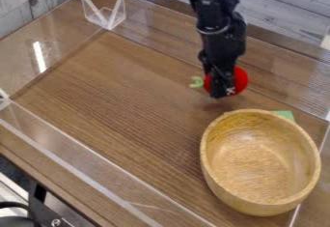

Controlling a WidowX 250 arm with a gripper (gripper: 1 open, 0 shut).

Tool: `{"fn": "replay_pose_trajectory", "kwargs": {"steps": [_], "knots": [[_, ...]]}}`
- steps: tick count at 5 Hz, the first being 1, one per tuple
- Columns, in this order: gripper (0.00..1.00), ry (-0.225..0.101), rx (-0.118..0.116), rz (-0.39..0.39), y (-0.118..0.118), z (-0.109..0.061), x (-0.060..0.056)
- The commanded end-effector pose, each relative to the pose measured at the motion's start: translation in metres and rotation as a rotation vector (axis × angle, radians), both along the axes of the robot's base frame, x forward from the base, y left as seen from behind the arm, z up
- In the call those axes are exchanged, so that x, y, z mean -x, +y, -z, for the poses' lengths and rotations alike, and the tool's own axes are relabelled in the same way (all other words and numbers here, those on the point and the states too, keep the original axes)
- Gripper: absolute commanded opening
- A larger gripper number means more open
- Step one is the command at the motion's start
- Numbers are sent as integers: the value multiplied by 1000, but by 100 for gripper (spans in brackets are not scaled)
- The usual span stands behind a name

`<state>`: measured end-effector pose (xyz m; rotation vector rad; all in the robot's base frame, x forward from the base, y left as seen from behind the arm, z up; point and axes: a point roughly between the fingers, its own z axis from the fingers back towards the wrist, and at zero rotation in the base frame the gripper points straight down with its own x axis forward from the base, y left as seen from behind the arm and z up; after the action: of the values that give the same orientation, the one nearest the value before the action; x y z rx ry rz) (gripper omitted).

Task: Move the red object to the right side of the table

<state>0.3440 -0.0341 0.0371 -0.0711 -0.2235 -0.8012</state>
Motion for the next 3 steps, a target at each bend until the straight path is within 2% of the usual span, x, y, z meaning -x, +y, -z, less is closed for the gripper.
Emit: {"fn": "replay_pose_trajectory", "kwargs": {"steps": [1, 3], "knots": [[0, -42, 2, 17, -8, -9, -15], [0, -18, -9, -9, -10, -4, -23]]}}
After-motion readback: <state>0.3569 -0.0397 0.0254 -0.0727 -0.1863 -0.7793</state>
